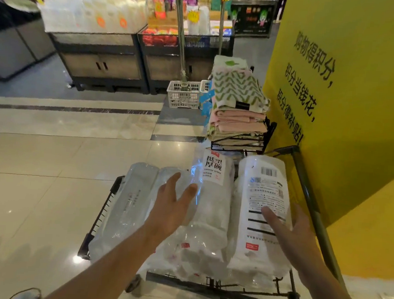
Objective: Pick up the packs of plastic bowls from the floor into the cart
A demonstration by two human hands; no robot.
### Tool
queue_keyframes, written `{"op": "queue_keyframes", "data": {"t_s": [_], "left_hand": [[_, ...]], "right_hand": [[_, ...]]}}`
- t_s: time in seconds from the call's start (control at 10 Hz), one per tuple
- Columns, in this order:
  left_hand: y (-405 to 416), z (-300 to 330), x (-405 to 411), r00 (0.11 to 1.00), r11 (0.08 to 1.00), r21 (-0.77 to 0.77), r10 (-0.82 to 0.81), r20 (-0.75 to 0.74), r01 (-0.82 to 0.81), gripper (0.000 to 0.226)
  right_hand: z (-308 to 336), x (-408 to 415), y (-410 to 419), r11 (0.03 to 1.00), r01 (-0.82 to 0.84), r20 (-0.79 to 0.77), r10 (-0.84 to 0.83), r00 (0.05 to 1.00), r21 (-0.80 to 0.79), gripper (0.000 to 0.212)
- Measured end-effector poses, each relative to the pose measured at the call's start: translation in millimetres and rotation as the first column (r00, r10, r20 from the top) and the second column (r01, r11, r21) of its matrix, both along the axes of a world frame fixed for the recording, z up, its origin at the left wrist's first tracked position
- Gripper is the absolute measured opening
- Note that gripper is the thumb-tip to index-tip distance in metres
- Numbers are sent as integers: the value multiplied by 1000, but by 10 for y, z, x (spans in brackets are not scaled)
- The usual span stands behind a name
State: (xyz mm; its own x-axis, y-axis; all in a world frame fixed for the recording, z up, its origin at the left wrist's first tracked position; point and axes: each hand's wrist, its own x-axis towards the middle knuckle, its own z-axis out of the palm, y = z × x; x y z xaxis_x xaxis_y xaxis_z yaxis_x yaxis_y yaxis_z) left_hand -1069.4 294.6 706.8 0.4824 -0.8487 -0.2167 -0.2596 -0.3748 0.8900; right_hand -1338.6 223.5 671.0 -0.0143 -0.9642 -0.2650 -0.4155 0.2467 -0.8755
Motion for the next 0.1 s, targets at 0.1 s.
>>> {"op": "queue_keyframes", "data": {"t_s": [0.1], "left_hand": [[564,-80,275,982,981,-103,174,74,-166,43]], "right_hand": [[129,90,-89,995,96,-63,-95,993,6,104]]}}
